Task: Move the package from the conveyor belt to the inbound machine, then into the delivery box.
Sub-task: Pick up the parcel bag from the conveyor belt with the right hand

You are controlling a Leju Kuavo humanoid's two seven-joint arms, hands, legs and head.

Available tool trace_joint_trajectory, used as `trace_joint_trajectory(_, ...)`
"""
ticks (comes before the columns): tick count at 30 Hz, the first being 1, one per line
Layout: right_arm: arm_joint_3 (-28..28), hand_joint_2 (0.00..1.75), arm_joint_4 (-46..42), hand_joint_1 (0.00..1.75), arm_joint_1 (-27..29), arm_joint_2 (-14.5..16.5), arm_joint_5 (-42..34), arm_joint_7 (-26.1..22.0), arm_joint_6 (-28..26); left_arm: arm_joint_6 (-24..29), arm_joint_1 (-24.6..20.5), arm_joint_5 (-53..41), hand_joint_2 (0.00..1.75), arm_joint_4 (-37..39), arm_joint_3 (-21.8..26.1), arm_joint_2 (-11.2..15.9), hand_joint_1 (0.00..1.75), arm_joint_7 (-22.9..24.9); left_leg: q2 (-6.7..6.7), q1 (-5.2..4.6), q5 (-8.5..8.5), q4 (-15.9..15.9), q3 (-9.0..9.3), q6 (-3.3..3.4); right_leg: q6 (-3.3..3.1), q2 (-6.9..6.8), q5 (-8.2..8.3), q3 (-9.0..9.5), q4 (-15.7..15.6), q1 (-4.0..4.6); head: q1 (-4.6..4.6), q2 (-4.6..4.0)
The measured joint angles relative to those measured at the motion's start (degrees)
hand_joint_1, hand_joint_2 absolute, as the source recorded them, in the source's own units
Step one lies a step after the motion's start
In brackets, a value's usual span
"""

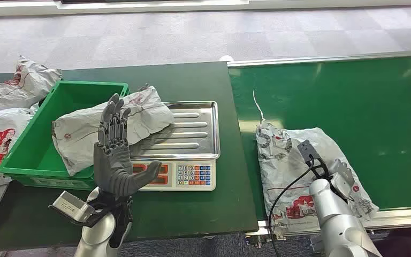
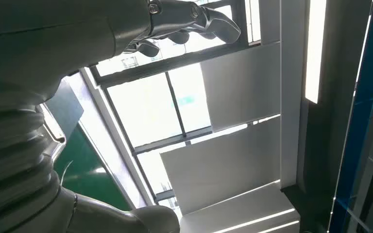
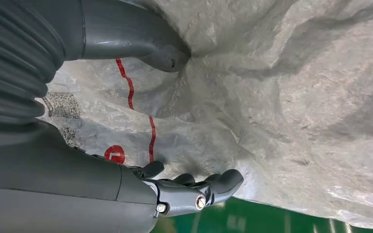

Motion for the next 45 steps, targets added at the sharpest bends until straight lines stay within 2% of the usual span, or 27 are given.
trace_joint_trajectory(18,1.2,1.75,-0.2,0.00,1.7,0.3,-1.0,-0.2,3.7,0.3,0.0,-1.0,1.75,0.0,0.4,0.0,0.00,0.5,0.00,0.00,0.00,0.0,0.00,0.00,0.00,0.00,0.00,0.01,0.0,0.00,-0.01,0.00)
trace_joint_trajectory(20,1.4,1.75,-0.4,0.00,2.1,0.4,-2.4,-3.1,5.7,0.1,0.0,-1.2,1.75,0.0,0.4,0.0,0.00,0.6,0.01,0.00,0.00,0.0,0.00,0.00,0.00,0.00,0.00,0.01,0.0,0.00,-0.01,0.00)
trace_joint_trajectory(24,3.0,1.75,-0.7,0.00,3.1,1.4,-7.7,-20.5,15.0,-0.6,-0.5,-1.6,1.75,0.7,0.4,0.0,0.00,0.1,0.16,0.03,-0.06,0.0,0.07,-0.02,0.00,0.13,0.00,0.01,0.0,0.03,-0.01,0.00)
trace_joint_trajectory(26,5.2,1.75,-1.2,0.00,3.9,2.4,-9.7,-26.7,17.7,-1.1,-1.1,-1.7,1.75,1.3,0.4,0.0,0.00,-0.3,0.23,0.06,-0.07,0.0,0.13,-0.02,-0.01,0.22,0.00,0.01,0.0,0.05,-0.01,0.00)
trace_joint_trajectory(28,8.0,1.75,-2.0,0.00,4.7,3.3,-11.1,-28.6,18.6,-1.4,-1.6,-1.7,1.75,2.0,0.4,0.0,0.00,-0.6,0.24,0.08,-0.06,0.0,0.15,-0.03,-0.02,0.25,0.01,0.01,0.0,0.07,-0.01,0.00)
trace_joint_trajectory(33,14.1,1.75,-3.6,0.00,6.1,4.7,-14.5,-27.7,18.8,-1.9,-2.1,-1.8,1.75,3.2,0.4,0.0,0.00,-0.8,0.28,0.10,-0.04,0.0,0.19,-0.06,-0.07,0.27,0.04,0.02,0.0,0.09,-0.01,0.00)
trace_joint_trajectory(34,15.0,1.75,-3.9,0.31,6.4,4.8,-15.3,-27.5,18.8,-2.0,-2.2,-1.8,1.75,3.5,0.4,0.0,0.00,-0.8,0.28,0.10,-0.04,0.0,0.19,-0.06,-0.07,0.28,0.04,0.03,0.0,0.09,-0.01,0.00)
trace_joint_trajectory(37,17.6,1.75,-4.7,1.61,7.0,4.8,-17.3,-27.1,18.8,-2.2,-2.4,-1.8,1.75,4.0,0.4,0.0,0.00,-0.9,0.29,0.09,-0.04,0.0,0.19,-0.05,-0.07,0.28,0.05,0.03,0.0,0.08,0.00,0.00)
trace_joint_trajectory(38,18.3,1.75,-4.9,1.75,7.2,4.8,-17.9,-27.1,18.8,-2.2,-2.5,-1.8,1.75,4.2,0.4,0.0,0.00,-0.9,0.30,0.09,-0.04,0.0,0.20,-0.05,-0.07,0.29,0.05,0.03,0.0,0.08,0.00,0.00)
trace_joint_trajectory(45,21.3,1.75,-6.0,1.75,7.3,4.7,-20.0,-26.4,18.4,-2.3,-2.9,-1.7,1.75,4.7,0.4,0.0,0.00,-1.0,0.31,0.09,-0.04,0.0,0.22,-0.05,-0.07,0.29,0.04,0.04,0.0,0.09,-0.02,0.00)
